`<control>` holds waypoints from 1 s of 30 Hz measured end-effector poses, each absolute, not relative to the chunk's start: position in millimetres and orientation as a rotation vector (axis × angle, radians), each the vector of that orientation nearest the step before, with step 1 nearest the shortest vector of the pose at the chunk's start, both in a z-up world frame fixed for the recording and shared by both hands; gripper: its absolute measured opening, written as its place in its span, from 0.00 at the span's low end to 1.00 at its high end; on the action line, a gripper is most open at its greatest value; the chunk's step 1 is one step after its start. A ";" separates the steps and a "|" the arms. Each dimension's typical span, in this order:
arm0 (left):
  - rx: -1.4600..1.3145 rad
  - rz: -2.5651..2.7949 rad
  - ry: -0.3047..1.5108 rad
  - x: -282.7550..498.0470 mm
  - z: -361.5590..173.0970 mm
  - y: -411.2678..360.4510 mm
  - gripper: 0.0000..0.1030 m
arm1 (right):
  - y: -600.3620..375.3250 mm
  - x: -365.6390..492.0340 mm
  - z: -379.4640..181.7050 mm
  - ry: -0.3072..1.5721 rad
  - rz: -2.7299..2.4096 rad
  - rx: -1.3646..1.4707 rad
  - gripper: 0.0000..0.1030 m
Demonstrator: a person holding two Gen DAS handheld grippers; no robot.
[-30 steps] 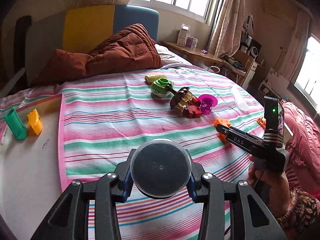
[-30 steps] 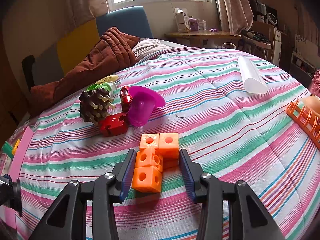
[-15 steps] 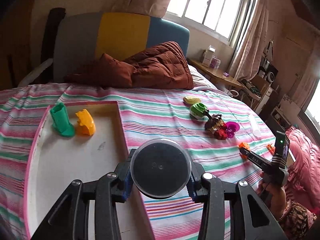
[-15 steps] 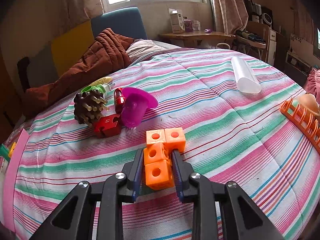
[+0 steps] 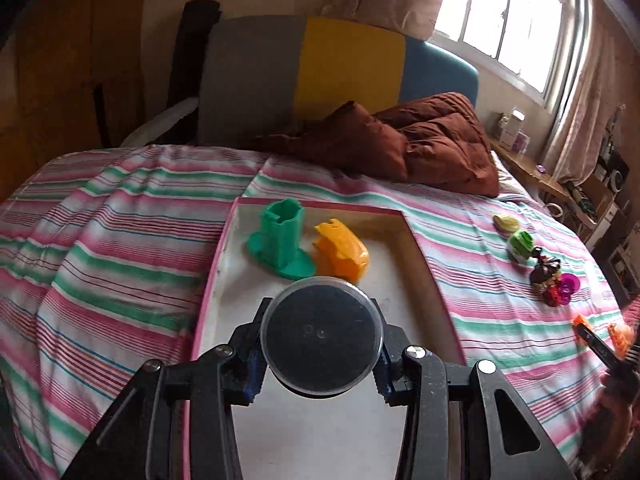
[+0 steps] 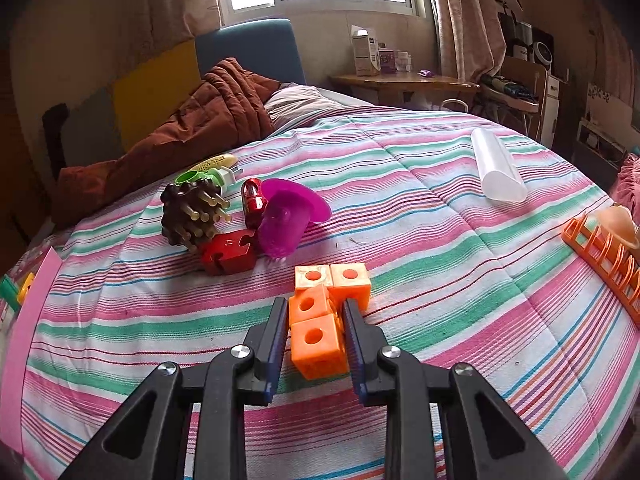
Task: Organize rigid objects
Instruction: 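Carry the canister into the tray with the left tool while the right tool grasps orange cube blocks, then lower the orange cube blocks into the tray and open the right tool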
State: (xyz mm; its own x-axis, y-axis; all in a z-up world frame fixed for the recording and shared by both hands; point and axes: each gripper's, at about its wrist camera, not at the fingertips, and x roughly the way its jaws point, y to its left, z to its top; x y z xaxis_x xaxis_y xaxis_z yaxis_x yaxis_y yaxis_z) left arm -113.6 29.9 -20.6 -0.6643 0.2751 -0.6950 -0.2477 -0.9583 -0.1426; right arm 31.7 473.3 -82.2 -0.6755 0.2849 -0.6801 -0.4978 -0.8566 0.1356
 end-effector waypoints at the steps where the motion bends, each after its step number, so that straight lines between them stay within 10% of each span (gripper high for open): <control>1: -1.115 2.635 -0.043 -119.0 -22.9 27.7 0.42 | 472.5 30.9 -82.6 0.428 2.498 -0.945 0.26; 14: -1.188 2.689 0.065 -159.1 -40.3 26.2 0.44 | 471.7 28.2 -85.1 0.406 2.477 -0.972 0.26; 24: -1.068 2.758 -0.155 -114.7 -26.5 10.2 0.88 | 471.3 27.8 -85.7 0.402 2.474 -0.975 0.26; 30: -1.081 2.713 -0.249 -81.4 -27.6 14.5 0.96 | 468.8 29.3 -83.5 0.385 2.480 -0.958 0.26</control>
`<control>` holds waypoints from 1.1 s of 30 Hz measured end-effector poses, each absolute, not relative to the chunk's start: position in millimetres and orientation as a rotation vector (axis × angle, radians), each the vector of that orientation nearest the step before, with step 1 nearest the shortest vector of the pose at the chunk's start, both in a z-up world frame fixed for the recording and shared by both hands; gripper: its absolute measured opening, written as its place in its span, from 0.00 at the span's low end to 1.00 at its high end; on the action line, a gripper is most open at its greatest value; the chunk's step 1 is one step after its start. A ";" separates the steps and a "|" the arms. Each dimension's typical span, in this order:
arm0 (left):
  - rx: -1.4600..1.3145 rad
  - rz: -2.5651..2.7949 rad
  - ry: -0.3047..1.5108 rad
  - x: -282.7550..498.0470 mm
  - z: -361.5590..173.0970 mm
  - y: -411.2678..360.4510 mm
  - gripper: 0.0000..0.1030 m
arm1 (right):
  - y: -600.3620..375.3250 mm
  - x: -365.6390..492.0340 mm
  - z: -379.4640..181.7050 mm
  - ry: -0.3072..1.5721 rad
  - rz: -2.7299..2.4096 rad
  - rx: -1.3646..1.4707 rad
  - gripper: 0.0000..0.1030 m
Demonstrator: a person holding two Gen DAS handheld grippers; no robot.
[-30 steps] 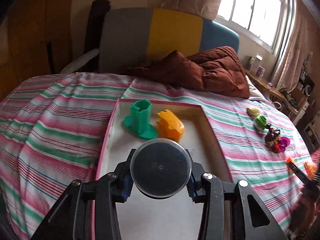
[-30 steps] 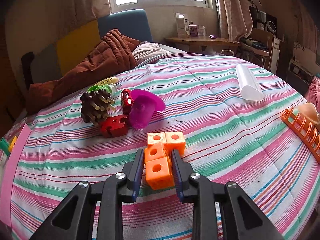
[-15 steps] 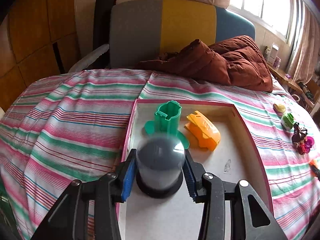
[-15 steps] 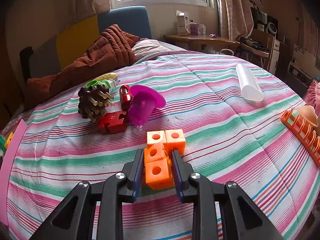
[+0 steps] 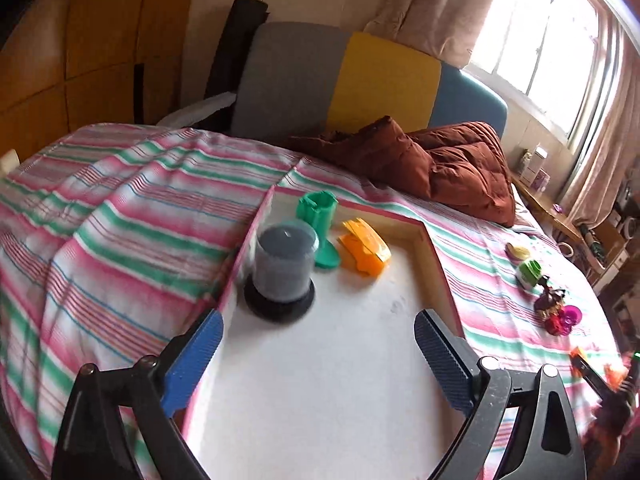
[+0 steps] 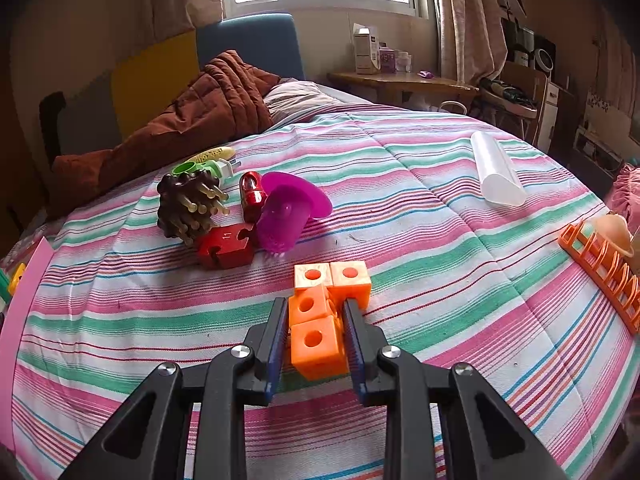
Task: Organize rigid objects
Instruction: 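Lower the orange cube blocks into the tray and open the right tool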
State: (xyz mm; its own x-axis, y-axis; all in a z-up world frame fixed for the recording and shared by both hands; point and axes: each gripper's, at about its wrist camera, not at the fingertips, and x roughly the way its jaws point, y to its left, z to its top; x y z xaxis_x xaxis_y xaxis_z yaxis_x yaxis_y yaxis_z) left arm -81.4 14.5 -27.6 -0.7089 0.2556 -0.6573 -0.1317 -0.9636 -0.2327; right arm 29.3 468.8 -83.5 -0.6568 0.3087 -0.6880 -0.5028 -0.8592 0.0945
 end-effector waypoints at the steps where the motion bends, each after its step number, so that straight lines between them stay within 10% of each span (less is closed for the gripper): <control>1: -1.079 2.702 -0.249 -76.7 -27.7 16.8 0.96 | 467.6 29.8 -82.6 0.379 2.485 -0.955 0.26; 33: -1.047 2.668 -0.164 -28.5 -33.0 23.7 1.00 | 245.4 -53.5 -22.5 0.156 3.045 -1.152 0.26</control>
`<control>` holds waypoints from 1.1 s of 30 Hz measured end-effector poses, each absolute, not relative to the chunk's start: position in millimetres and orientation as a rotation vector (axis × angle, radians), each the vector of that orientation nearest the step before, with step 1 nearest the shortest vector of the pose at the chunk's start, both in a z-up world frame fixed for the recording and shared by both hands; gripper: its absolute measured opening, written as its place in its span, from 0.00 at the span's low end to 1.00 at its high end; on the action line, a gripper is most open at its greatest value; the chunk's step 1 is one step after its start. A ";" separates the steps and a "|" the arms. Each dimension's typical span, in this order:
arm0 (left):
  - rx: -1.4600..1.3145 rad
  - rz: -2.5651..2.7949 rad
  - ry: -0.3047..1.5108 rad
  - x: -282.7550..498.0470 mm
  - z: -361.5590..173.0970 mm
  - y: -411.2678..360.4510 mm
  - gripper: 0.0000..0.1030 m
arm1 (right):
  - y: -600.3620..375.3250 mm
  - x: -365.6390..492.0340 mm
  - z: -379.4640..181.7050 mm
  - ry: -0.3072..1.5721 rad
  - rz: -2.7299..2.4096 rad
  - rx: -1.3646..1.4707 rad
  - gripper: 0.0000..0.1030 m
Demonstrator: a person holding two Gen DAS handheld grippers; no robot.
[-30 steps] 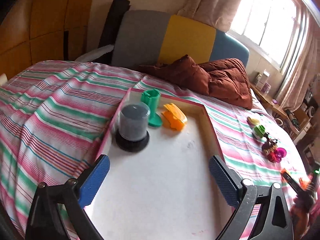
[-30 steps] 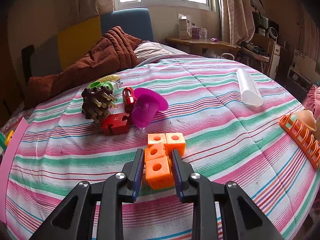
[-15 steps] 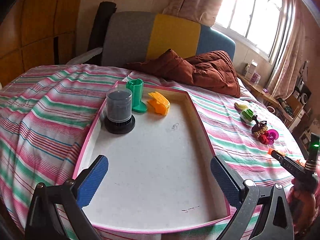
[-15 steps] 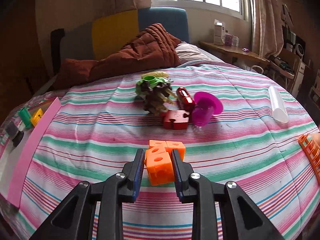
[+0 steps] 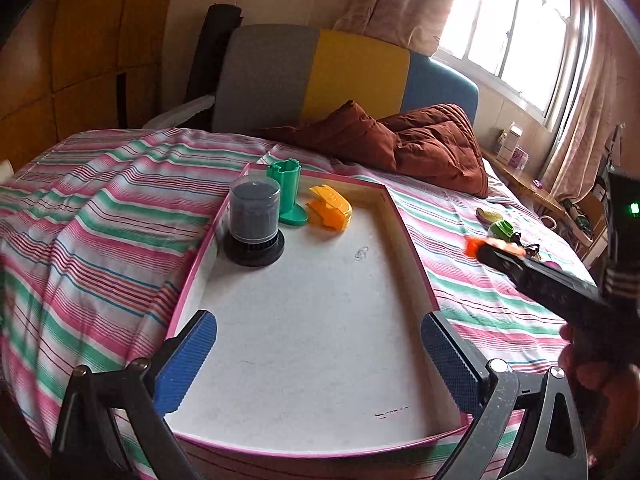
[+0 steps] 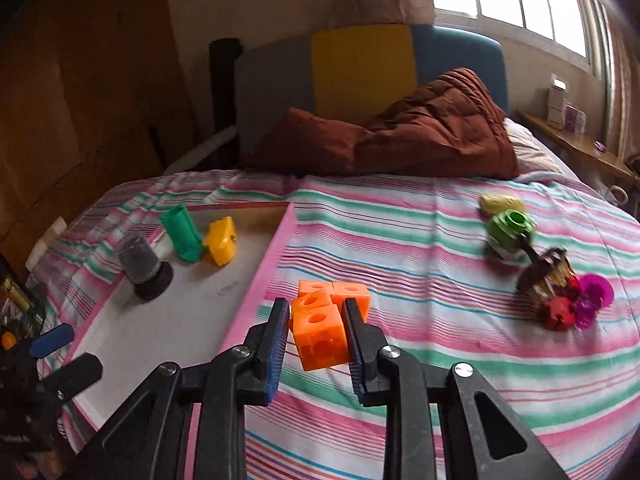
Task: Organize rigid objects
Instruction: 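Lower the orange cube blocks into the tray and open the right tool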
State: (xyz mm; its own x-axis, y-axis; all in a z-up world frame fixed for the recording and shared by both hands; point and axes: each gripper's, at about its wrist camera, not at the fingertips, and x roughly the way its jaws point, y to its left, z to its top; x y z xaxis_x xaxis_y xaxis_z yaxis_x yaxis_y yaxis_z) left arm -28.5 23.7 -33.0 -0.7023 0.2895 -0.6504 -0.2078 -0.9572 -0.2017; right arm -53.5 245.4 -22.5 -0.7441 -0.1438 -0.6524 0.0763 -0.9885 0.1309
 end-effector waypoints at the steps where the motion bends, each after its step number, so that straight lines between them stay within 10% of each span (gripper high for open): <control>1: -1.051 2.669 -0.168 -28.8 -33.2 22.1 1.00 | 234.6 -59.3 -20.4 -0.114 -2.808 1.058 0.26; 33: -1.062 2.704 -0.256 -32.1 -35.5 -3.4 1.00 | 167.6 -176.8 -45.6 0.116 -2.679 1.216 0.31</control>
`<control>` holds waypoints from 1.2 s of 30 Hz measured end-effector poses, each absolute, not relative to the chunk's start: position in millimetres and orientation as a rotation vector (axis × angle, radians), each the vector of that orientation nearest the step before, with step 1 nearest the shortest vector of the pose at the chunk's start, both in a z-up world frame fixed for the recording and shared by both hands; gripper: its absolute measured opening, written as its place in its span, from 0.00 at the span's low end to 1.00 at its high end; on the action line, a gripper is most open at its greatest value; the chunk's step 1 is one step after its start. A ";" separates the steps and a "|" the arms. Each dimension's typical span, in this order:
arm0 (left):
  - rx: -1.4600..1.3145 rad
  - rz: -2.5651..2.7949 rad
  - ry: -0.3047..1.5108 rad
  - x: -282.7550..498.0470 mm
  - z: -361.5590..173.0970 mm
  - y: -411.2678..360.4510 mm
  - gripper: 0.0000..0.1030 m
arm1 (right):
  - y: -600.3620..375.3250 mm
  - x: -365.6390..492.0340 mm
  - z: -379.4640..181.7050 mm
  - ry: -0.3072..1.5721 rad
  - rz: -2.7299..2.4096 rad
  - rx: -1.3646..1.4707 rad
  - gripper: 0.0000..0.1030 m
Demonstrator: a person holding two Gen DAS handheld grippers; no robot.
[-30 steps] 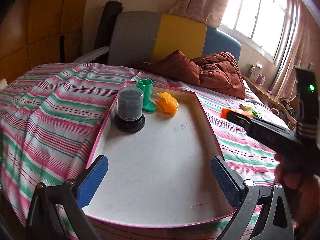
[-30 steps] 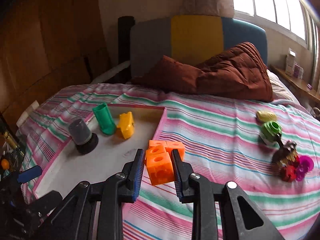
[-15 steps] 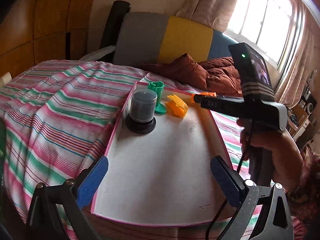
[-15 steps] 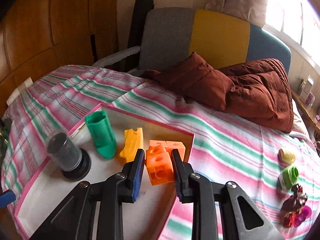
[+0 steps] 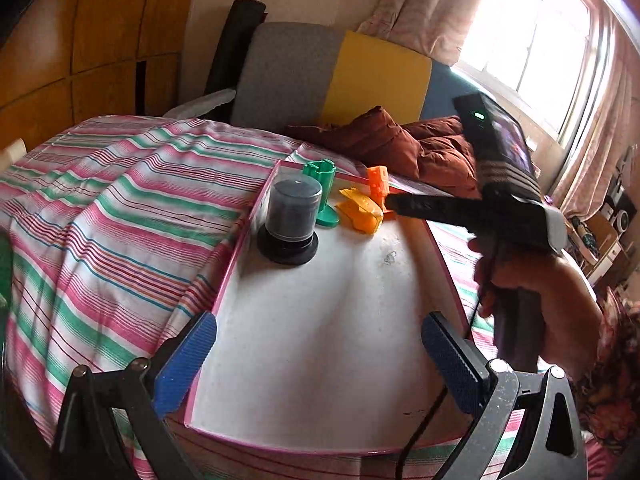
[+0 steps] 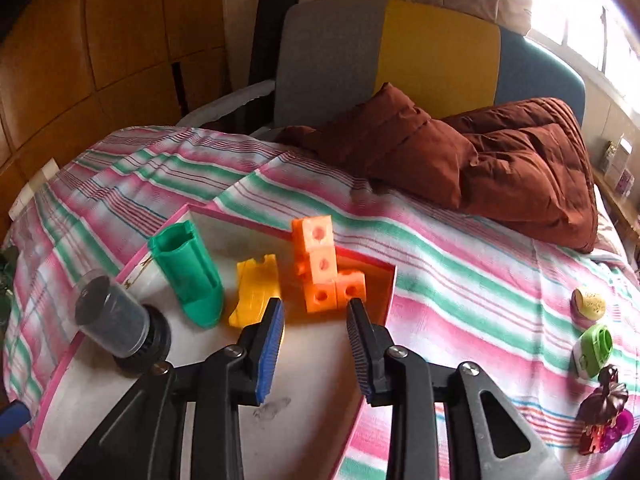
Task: Organize rigid objects
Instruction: 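Lower the orange cube blocks into the tray and open the right tool, then move the open right tool back toward the loose toys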
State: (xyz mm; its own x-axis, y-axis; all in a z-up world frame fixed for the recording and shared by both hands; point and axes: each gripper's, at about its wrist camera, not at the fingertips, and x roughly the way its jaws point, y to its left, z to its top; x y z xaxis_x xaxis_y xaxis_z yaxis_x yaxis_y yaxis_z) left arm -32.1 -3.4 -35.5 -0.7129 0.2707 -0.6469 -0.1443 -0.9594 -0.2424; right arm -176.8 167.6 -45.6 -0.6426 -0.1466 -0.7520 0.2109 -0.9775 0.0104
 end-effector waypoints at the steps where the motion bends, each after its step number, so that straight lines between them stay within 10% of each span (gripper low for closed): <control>1: -1.062 2.706 -0.261 -32.5 -35.3 -4.2 1.00 | 169.5 -173.3 -44.8 0.110 -2.678 1.210 0.32; 24: -1.033 2.758 -0.407 -30.5 -28.3 -30.7 1.00 | 154.3 -261.0 -18.8 0.241 -2.782 1.335 0.37; 36: -1.073 2.761 -0.448 -29.4 -33.0 -34.3 1.00 | 173.3 -171.1 -24.3 0.196 -2.741 1.285 0.40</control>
